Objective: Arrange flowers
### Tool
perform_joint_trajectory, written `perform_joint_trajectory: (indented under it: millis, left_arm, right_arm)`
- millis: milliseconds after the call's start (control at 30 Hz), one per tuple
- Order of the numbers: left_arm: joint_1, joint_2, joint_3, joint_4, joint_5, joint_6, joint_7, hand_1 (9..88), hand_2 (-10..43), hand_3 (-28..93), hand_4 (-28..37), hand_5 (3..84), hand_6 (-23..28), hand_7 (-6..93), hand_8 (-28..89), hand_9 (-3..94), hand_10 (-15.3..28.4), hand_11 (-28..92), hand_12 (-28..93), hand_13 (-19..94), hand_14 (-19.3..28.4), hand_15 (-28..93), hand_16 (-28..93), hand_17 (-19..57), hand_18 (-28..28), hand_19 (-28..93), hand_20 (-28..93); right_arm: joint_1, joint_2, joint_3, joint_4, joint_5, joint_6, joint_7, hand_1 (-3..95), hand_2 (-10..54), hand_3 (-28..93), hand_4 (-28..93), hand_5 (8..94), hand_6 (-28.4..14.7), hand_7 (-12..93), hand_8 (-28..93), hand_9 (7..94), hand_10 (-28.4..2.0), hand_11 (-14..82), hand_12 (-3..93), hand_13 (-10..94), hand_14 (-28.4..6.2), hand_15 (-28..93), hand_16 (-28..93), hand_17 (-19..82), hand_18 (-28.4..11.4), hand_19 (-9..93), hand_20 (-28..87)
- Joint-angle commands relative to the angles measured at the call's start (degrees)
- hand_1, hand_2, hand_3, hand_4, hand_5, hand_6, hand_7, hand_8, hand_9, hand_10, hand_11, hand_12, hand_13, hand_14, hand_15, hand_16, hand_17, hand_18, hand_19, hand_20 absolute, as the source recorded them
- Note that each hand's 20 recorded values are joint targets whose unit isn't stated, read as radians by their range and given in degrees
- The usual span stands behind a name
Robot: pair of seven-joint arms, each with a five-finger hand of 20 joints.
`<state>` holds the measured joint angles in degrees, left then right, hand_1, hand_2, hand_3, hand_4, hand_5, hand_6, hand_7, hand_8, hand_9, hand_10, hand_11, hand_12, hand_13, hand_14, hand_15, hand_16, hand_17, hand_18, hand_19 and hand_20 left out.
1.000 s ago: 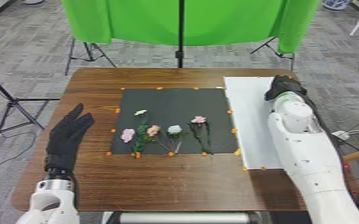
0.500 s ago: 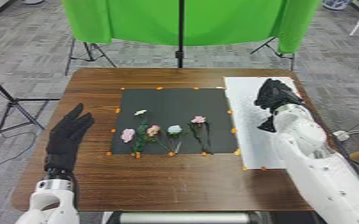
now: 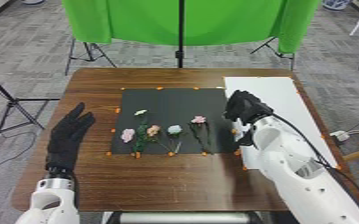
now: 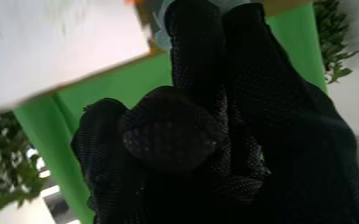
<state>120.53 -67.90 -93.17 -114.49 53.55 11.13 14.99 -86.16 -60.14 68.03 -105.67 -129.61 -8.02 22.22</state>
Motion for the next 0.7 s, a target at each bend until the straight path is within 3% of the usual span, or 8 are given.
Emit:
perform_joint_trajectory:
  millis: [33, 233, 333, 400, 467, 700]
  left_arm:
    - [0.43, -0.36, 0.16, 0.36, 0.26, -0.59, -0.67, 22.3, 2.1, 64, -24.8, 40.8, 4.1, 5.6, -5, 41.9, 13.3, 13, 10, 34, 16.3, 10, 2, 5.3, 12.2, 3, 19]
    - [0.29, -0.41, 0.18, 0.41, 0.37, -0.89, -0.79, 22.3, 2.1, 64, -24.9, 40.8, 4.1, 5.7, -5, 41.9, 13.3, 13, 10, 34, 16.3, 10, 3, 5.1, 12.2, 3, 19]
    - [0.28, -0.37, 0.14, 0.36, 0.5, -0.93, -1.17, 22.3, 2.2, 64, -24.9, 40.8, 4.0, 5.7, -5, 41.9, 13.3, 13, 10, 34, 16.3, 10, 3, 4.8, 12.5, 3, 19]
    - [0.38, -0.37, 0.08, 0.34, 0.43, -0.93, -1.16, 22.3, 2.3, 64, -24.9, 40.8, 4.0, 5.8, -5, 41.9, 13.3, 13, 10, 34, 16.4, 10, 3, 4.7, 12.6, 3, 19]
    - [0.42, -0.42, 0.05, 0.36, 0.48, -0.94, -1.12, 22.3, 2.4, 64, -24.8, 40.8, 4.0, 5.8, -5, 41.8, 13.3, 13, 10, 33, 16.4, 10, 3, 4.6, 12.7, 3, 19]
    - [0.33, -0.43, -0.02, 0.37, 0.6, -1.36, -1.17, 22.3, 2.3, 64, -24.5, 40.8, 3.9, 5.7, -5, 41.8, 13.3, 13, 10, 33, 16.4, 10, 3, 4.5, 12.7, 3, 19]
  right_arm:
    - [-2.42, -1.29, -0.71, 0.01, 0.8, -0.77, -0.87, 64.3, -9.5, 49, -13, 77.4, -0.4, 19, 8, 91.1, -8.7, 14.9, 35.7, 92, -0.5, 58, 35, 67, -8.8, 93, 53]
    - [-2.91, -1.91, 0.37, -0.85, 2.32, -4.96, -0.73, 60.9, -9.5, 44, -12, 73.3, -0.2, 17, 8, 88.8, -9.2, 15.6, 35.1, 91, -0.5, 59, 35, 66, -8.9, 93, 53]
    - [-3.28, -2.16, 1.18, -1.27, 3.07, -7.28, -0.1, 55.0, -9.5, 50, -13, 70.3, -0.3, 16, 6, 84.9, -11.3, 22.1, 28.9, 91, -0.7, 59, 35, 66, -8.8, 93, 53]
    - [-3.36, -2.23, 1.55, -1.51, 2.85, -8.94, -0.15, 49.6, -9.5, 56, -16, 67.9, 0.2, 17, -1, 82.9, -12.3, 25.5, 23.8, 91, -0.9, 59, 34, 65, -8.8, 93, 53]
    - [-3.41, -2.11, 1.57, -1.71, 2.96, -8.97, -0.24, 47.1, -9.5, 58, -16, 66.7, -0.1, 16, -8, 82.1, -12.8, 25.8, 23.3, 90, -1.1, 59, 34, 65, -8.8, 93, 53]
    - [-3.32, -1.84, 2.47, -2.84, 1.94, -9.67, -0.4, 42.8, -9.5, 57, -17, 64.7, -0.4, 15, -8, 81.7, -13.3, 25.8, 23.3, 90, -1.3, 59, 34, 65, -9.1, 93, 52]
